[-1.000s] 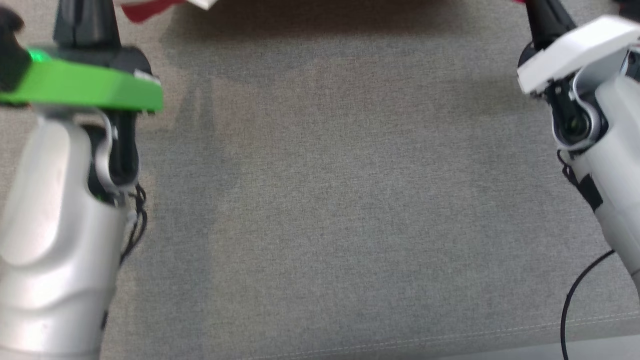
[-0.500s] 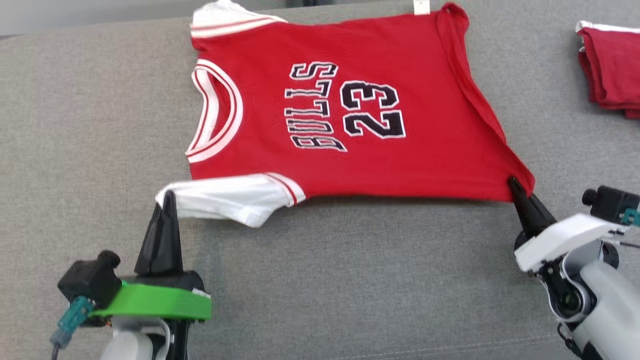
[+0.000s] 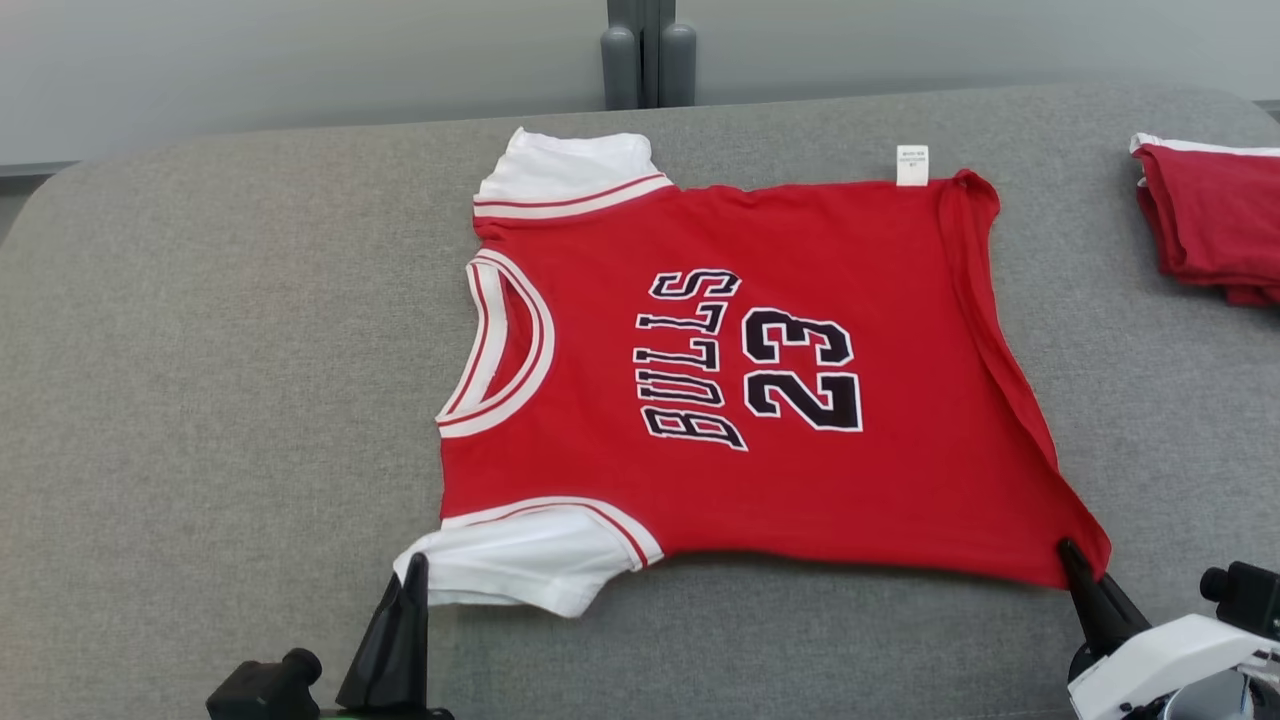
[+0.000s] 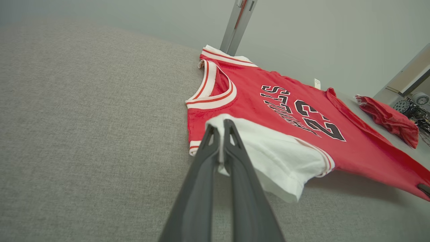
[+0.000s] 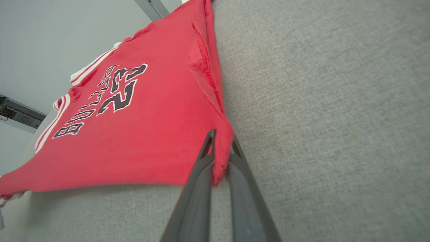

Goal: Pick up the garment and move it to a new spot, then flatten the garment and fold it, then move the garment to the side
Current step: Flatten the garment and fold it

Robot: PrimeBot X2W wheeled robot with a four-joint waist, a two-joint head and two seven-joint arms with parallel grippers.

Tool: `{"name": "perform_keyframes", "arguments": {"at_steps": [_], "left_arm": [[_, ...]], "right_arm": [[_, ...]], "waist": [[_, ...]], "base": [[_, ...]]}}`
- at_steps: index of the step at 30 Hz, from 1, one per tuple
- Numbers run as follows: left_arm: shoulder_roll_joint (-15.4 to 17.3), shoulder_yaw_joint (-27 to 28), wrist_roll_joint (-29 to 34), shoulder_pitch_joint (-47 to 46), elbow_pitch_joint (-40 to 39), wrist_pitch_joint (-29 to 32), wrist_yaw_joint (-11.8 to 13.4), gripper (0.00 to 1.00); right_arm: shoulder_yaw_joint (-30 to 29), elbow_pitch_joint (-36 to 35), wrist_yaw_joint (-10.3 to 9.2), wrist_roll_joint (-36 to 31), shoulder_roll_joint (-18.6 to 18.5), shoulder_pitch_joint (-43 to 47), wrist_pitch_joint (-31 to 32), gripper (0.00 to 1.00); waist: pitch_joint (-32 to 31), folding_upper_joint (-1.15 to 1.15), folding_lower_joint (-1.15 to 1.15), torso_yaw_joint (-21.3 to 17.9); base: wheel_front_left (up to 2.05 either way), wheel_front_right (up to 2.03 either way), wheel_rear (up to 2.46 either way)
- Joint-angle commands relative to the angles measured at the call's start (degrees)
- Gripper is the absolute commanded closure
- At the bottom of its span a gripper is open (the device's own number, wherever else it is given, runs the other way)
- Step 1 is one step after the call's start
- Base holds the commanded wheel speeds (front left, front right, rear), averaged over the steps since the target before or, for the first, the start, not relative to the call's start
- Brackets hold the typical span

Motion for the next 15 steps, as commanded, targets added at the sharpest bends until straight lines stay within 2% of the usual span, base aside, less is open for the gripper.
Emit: {"name": "perform_keyframes", "arguments": {"at_steps": [1,10,15], "left_arm": [[0.6,-0.1,-0.3,1.0,-0.1,0.3,-0.5,1.00],[1.3,-1.4,0.4,-3.6,1.3,1.0,-2.2,1.00],[2.2,-1.9,1.4,-7.1,2.2,1.8,-3.0,1.00]], "right_arm": [[-1.2,-0.6,-0.10,-1.0,0.6,1.4,0.7,1.00],[-7.7,-5.4,-0.09,-7.5,4.8,1.7,6.8,1.00],[-11.3,-8.7,-0.09,-8.5,7.1,2.2,10.9,1.00]], "waist": [[-0.7,0.00,0.00,0.3],[-0.8,0.00,0.00,-0.2],[-0.4,0.00,0.00,-0.7]], "base": [[0.00,0.00,0.00],[0.00,0.00,0.00],[0.00,0.00,0.00]]}}
